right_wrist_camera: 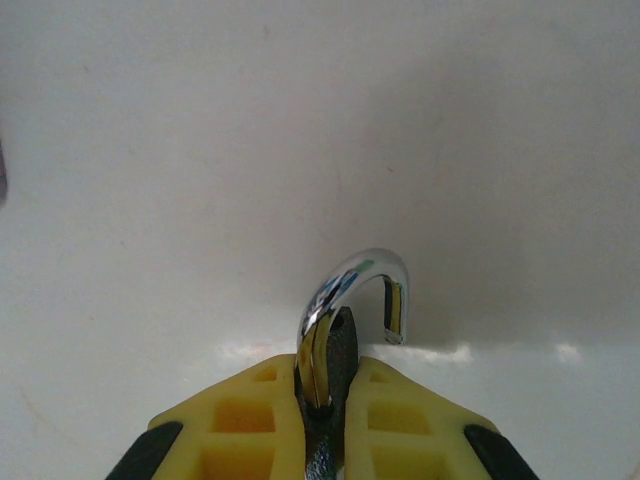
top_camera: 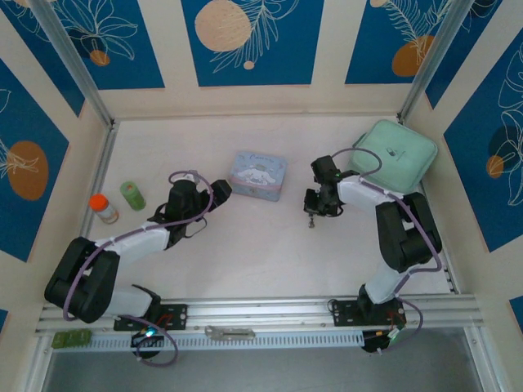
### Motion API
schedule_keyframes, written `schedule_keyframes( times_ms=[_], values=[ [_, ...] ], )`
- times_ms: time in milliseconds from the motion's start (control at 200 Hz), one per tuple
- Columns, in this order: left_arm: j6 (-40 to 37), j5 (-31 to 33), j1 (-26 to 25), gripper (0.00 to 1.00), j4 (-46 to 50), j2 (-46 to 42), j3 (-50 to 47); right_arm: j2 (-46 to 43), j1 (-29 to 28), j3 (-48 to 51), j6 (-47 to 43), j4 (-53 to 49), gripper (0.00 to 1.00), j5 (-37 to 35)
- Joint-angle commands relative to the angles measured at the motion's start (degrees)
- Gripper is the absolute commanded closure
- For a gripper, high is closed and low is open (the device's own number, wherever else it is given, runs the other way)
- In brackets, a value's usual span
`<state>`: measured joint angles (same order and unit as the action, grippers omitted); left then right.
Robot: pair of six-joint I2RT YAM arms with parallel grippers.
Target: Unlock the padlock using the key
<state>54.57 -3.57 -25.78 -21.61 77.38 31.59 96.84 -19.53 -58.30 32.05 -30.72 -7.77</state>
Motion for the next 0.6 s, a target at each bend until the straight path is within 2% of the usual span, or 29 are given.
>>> schedule_keyframes(
  times_ms=[0,110,315,595],
  values=[
    [0.23,-0.56,-0.54,0.03,-0.37,-1.0,-0.44,2.84,-0.9,-2.01,1.25,0.31,1.0,-0.4],
    [0.28,-0.56,-0.5,0.03,-0.45,-1.0,-0.48,4.37,-1.55,-3.07,1.52,0.34,0.95,-0.57],
    [0.37,-0.29,-0.5,0.03,-0.58,-1.26,-0.92,3.61,-2.88,-4.61,1.52,0.39,0.64,-1.02],
    [-0.58,0.83,-0.51,0.03,0.89,-2.73,-0.76,-2.14,-2.63,-5.29,1.39,0.51,0.59,-0.81]
  ],
)
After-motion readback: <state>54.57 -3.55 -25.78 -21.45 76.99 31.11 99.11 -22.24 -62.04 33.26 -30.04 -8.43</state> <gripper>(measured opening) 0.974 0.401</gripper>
